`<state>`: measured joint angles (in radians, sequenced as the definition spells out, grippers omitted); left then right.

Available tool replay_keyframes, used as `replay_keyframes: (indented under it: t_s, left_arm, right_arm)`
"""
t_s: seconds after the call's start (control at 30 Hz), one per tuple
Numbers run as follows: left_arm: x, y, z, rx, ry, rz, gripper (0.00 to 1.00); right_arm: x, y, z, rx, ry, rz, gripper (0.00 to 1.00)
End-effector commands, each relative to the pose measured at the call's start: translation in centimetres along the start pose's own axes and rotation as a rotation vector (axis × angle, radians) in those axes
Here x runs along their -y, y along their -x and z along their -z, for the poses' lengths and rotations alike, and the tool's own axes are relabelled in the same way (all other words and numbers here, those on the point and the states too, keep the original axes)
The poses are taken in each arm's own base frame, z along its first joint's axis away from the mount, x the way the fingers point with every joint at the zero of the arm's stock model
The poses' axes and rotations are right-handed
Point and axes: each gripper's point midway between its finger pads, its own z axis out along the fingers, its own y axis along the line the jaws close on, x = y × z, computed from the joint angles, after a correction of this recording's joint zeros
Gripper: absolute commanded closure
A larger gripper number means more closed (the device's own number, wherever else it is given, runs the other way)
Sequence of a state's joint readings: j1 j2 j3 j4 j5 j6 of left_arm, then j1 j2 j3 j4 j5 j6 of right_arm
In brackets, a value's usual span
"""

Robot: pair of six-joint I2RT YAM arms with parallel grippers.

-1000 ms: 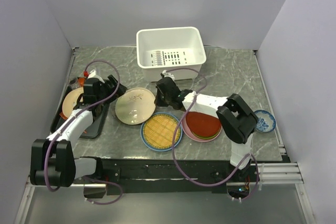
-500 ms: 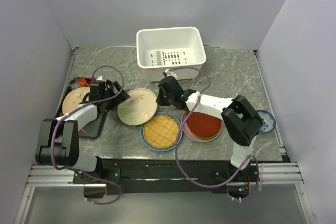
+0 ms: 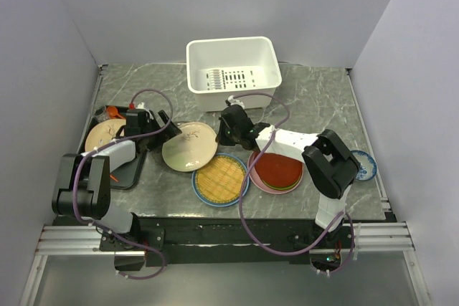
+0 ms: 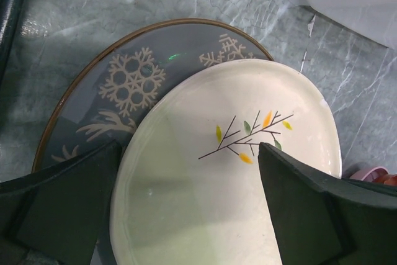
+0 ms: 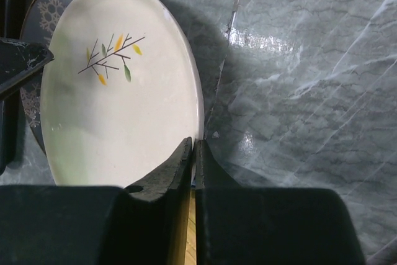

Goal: Place the plates into the plastic bin on the countertop
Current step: Pick up the plate at the center of the board.

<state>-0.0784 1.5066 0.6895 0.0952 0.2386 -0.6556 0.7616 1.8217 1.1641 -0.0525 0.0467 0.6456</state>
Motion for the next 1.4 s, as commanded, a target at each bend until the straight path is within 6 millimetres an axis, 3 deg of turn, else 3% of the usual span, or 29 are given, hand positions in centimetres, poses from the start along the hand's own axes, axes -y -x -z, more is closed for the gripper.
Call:
replay_keyframes:
  t_s: [0.0, 0.07, 0.2, 0.33, 0.6, 1.03, 1.37]
  left_arm:
    - [-0.5, -1.2, -0.4, -0.043, 0.01, -0.014, 0.01]
    - [-0.5, -1.2, -0.4, -0.043, 0.01, -0.015, 0.01]
    - [-0.5, -1.3, -0.5, -0.047, 0.012, -0.017, 0.01]
    - [-0.6, -1.3, -0.6, -0.047, 0.018, -0.02, 0.01]
    - [-0.6, -1.3, -0.8, -0.053, 0.021, -0.025, 0.01]
    - [-0.4, -1.3, -0.9, -0.054, 0.017, -0.032, 0.01]
    - [-0.2, -1.3, -0.8, -0.054, 0.013, -0.035, 0.01]
  right_arm:
    - [-2.0, 1.7, 0.5, 0.05, 0.091, -0.011, 0.88]
    - [-1.8, 1.5, 0.3, 0.05, 0.091, -0.017, 0.83]
    - [-1.7, 0.8, 0.2, 0.022, 0.119, -0.038, 0.64]
    - [-1.2, -0.1, 0.1, -0.001, 0.154, -0.072, 0.57]
    - [0.0, -1.3, -0.2, -0.036, 0.183, -0.13, 0.56]
    - [-2.4, -1.2, -0.5, -0.047, 0.464, -0.241, 0.55]
    - [-2.8, -1.7, -1.2, -0.071, 0.528, -0.279, 0.59]
